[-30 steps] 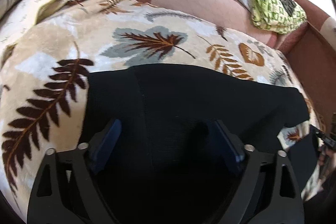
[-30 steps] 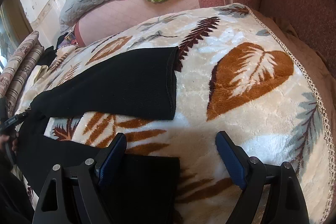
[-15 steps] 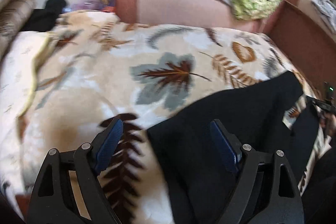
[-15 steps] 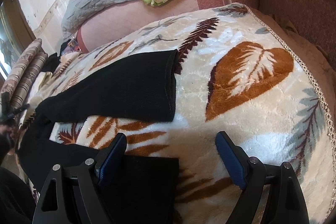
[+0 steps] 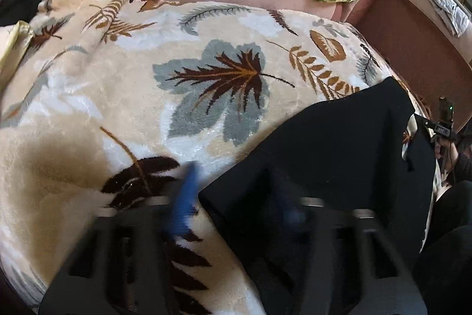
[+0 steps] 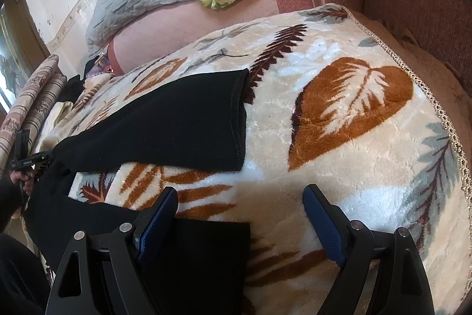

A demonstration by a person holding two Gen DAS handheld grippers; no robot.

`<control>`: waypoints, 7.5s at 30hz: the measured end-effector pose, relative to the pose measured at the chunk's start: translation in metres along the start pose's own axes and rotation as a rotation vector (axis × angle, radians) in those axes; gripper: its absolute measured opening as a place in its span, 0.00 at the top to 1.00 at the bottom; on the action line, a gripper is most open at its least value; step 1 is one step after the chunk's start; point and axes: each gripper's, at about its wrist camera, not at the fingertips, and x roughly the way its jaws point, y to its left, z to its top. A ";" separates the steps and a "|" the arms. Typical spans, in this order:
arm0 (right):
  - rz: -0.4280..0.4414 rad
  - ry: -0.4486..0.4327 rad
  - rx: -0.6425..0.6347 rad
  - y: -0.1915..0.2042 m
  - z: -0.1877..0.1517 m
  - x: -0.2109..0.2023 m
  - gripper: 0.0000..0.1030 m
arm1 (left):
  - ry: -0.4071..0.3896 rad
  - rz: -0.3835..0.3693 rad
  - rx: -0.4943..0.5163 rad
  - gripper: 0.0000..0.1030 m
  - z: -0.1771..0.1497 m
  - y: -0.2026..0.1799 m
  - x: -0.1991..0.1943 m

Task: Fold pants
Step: 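Close the left gripper on the folded pants edge, then close the right gripper on the black pants while the left gripper holds their edge, then lift the pants with both grippers and fold them over onto themselves, then open both grippers and release the folded pants onto the blanket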

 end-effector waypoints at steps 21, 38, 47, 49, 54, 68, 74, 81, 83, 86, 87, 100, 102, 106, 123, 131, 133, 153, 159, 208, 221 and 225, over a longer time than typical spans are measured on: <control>0.027 0.028 0.031 -0.004 0.005 -0.004 0.17 | -0.089 0.211 0.097 0.96 -0.004 -0.071 -0.054; 0.183 0.163 0.238 -0.037 0.126 0.046 0.36 | -0.141 0.339 0.032 0.96 0.004 -0.104 -0.075; 0.259 0.205 0.234 -0.033 0.124 0.084 0.41 | -0.144 0.337 -0.049 0.96 0.010 -0.093 -0.074; 0.253 0.199 0.224 -0.034 0.126 0.088 0.47 | -0.142 0.329 -0.070 0.96 0.011 -0.091 -0.073; 0.249 0.202 0.135 -0.027 0.125 0.088 0.94 | -0.148 0.346 -0.111 0.96 0.014 -0.085 -0.072; 0.131 0.051 -0.139 0.009 0.125 0.025 0.95 | -0.148 0.388 0.023 0.96 0.022 -0.097 -0.076; 0.148 0.028 -0.251 0.032 0.085 -0.021 0.95 | -0.207 0.332 0.053 0.96 -0.023 -0.118 -0.104; 0.135 0.031 -0.360 0.054 0.026 -0.078 0.95 | -0.235 0.308 0.097 0.96 -0.083 -0.138 -0.130; 0.105 0.029 -0.367 0.052 0.007 -0.090 0.95 | -0.236 0.311 0.103 0.96 -0.104 -0.141 -0.134; 0.073 0.054 -0.363 0.043 -0.021 -0.097 0.95 | -0.202 0.326 0.129 0.96 -0.134 -0.142 -0.127; 0.065 0.067 -0.364 0.041 -0.029 -0.097 0.95 | -0.187 0.330 0.140 0.96 -0.141 -0.142 -0.123; -0.009 0.083 -0.407 0.046 -0.076 -0.098 0.95 | -0.267 0.388 -0.124 0.91 -0.192 -0.124 -0.139; -0.023 0.089 -0.401 0.043 -0.079 -0.101 0.90 | -0.316 0.409 -0.183 0.91 -0.193 -0.124 -0.150; -0.069 0.113 -0.397 0.035 -0.085 -0.112 0.82 | -0.409 0.306 -0.242 0.91 -0.184 -0.138 -0.164; -0.148 -0.040 -0.185 0.062 -0.048 -0.104 0.77 | -0.219 0.380 -0.177 0.97 -0.121 -0.123 -0.041; -0.235 -0.093 0.056 0.026 -0.058 -0.109 0.77 | -0.207 0.317 -0.253 0.97 -0.095 -0.092 -0.028; -0.170 -0.119 -0.011 0.041 -0.055 -0.113 0.76 | -0.211 0.293 -0.275 0.98 -0.092 -0.087 -0.028; -0.071 -0.123 -0.016 0.037 -0.015 -0.076 0.71 | -0.355 0.386 -0.342 0.98 -0.109 -0.087 -0.041; -0.080 0.096 -0.154 0.073 -0.034 -0.026 0.65 | -0.363 0.358 -0.369 0.98 -0.112 -0.082 -0.042; -0.063 -0.296 -0.190 0.093 -0.091 -0.140 0.52 | -0.455 0.166 -0.096 0.72 -0.038 -0.241 -0.107; -0.055 -0.264 -0.075 0.073 -0.098 -0.114 0.51 | -0.421 0.159 0.127 0.71 0.052 -0.331 -0.072; -0.001 -0.214 -0.049 0.071 -0.087 -0.108 0.51 | -0.360 0.103 -0.042 0.71 0.048 -0.313 -0.062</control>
